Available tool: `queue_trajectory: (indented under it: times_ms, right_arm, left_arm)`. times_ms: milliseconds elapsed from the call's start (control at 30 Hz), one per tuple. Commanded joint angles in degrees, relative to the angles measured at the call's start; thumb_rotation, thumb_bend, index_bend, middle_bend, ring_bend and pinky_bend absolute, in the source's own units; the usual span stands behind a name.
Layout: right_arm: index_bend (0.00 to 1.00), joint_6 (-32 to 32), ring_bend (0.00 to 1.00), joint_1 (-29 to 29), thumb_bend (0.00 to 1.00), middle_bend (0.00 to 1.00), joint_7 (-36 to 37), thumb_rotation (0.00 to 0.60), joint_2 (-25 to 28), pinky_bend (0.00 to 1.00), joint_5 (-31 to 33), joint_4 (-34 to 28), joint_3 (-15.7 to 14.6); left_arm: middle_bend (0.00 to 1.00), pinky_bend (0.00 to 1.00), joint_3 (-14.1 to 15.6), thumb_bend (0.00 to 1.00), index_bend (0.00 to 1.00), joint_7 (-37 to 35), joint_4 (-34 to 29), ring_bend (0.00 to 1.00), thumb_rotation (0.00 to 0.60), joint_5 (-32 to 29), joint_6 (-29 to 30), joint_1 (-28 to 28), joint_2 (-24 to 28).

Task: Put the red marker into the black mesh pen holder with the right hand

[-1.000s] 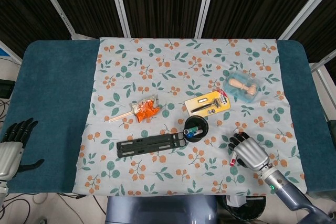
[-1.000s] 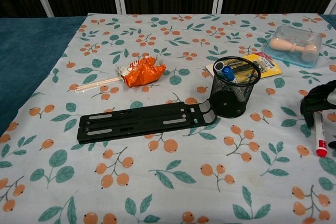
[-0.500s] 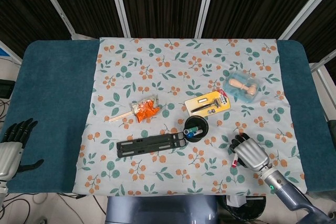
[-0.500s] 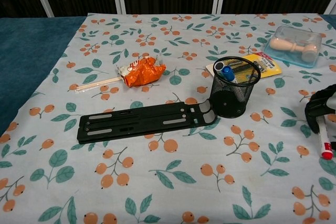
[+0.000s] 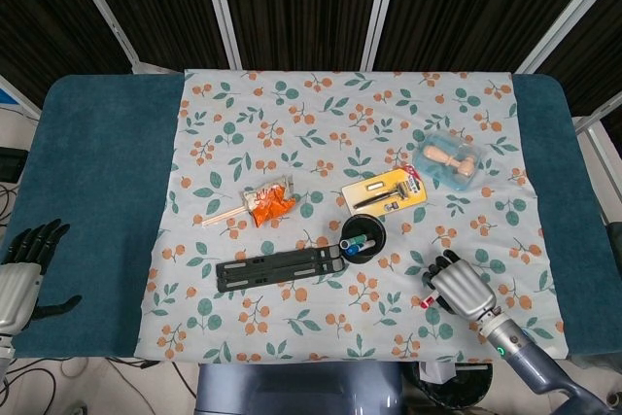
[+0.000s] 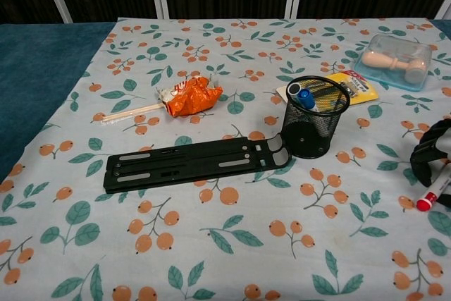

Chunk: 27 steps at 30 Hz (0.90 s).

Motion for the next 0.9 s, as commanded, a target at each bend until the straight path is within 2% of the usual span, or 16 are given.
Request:
queue_trajectory:
  times_ms: [33, 300, 567, 767, 900]
  right_arm:
    - [0.66, 0.11, 0.37, -0.06, 0.59, 0.52, 0.68, 0.600, 0.18, 0.29, 0.18, -0.87, 0.00]
    - [0.69, 0.73, 0.38, -0.22, 0.67, 0.55, 2.80, 0.600, 0.78, 0.29, 0.42, -3.51, 0.07]
    - [0.69, 2.81, 0.39, -0.56, 0.67, 0.55, 5.64, 0.600, 1.54, 0.31, 0.56, -7.01, 0.85]
    - [0.70, 7.32, 0.39, -1.88, 0.67, 0.55, 9.78, 0.600, 1.46, 0.32, 3.54, -12.49, 4.46]
    - [0.69, 8.77, 0.38, -2.61, 0.68, 0.55, 14.79, 0.600, 1.54, 0.32, 9.57, -19.12, 8.89]
  left_arm:
    - [0.00, 0.00, 0.00, 0.02, 0.00, -0.04, -0.02, 0.00, 0.600, 0.02, -0.01, 0.00, 0.00]
    - [0.00, 0.00, 0.04, 0.02, 0.00, -0.02, -0.09, 0.00, 0.600, 0.05, -0.01, 0.01, 0.02]
    - [0.00, 0.00, 0.01, 0.02, 0.00, -0.04, -0.14, 0.00, 0.600, -0.05, -0.11, -0.02, 0.02]
    - [0.00, 0.00, -0.10, 0.02, 0.00, -0.42, -0.10, 0.00, 0.600, 0.13, 0.22, 0.03, -0.05]
    - [0.00, 0.00, -0.12, 0.02, 0.00, -0.40, -0.10, 0.00, 0.600, 0.00, 0.09, -0.02, -0.10]
